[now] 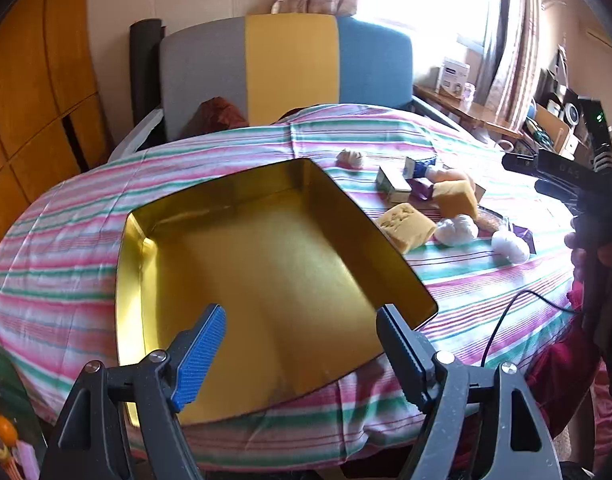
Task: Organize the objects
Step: 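Grasp the yellow sponge with the left gripper and lift it toward the gold tray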
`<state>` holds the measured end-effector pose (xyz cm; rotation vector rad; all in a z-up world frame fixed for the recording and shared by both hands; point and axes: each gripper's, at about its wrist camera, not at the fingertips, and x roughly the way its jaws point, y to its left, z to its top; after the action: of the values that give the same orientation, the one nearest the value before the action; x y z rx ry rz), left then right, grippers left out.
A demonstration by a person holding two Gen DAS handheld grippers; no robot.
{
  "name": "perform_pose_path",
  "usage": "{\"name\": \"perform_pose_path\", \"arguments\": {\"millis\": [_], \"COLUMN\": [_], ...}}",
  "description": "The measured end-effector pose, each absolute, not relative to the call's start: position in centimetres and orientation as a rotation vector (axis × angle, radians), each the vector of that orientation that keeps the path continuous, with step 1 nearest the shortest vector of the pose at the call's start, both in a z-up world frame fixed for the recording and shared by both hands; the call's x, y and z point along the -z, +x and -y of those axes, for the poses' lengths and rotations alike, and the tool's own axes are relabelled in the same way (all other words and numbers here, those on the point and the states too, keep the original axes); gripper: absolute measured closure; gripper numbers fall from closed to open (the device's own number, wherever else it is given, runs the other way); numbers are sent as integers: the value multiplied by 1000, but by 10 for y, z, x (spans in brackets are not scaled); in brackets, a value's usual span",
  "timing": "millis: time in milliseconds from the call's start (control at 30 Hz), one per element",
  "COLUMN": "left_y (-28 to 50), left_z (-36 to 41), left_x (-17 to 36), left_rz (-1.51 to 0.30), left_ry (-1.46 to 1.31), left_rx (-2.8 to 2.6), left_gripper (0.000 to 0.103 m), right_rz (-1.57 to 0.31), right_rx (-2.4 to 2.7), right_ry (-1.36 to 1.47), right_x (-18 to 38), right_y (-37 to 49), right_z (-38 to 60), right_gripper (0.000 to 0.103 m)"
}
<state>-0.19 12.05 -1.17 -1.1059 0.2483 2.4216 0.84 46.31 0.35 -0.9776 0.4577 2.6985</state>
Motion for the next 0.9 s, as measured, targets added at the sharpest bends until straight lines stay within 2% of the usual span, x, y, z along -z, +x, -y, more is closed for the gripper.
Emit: {"name": "perform_pose_path", "arguments": {"millis": [167, 267, 333, 533, 900], "left_y": [-14, -25, -30, -48, -96], "left_z": [-149, -171, -188, -250, -325], "left_x": [8, 9, 9, 13, 67], "left_rz": [-292, -309, -354, -516, -775], "left_ry": [-1139, -1167, -1165, -1099, -1200], "left_rx": [-2336, -2254, -2215, -2045, -1890], "left_gripper": [24, 24, 24, 24, 24], "right_rz": [-522, -672, -758, -859, -978], "right_rx": [-2606, -2577, -2564, -2568, -2569], "right_ry": [-936, -931, -918, -940, -923], "right_x": [14, 25, 27, 32, 35], "right_y": [13, 17, 17, 15, 19], "right_z": [-520, -543, -551, -553, -563], "right_gripper": [0, 0, 0, 0, 0]}}
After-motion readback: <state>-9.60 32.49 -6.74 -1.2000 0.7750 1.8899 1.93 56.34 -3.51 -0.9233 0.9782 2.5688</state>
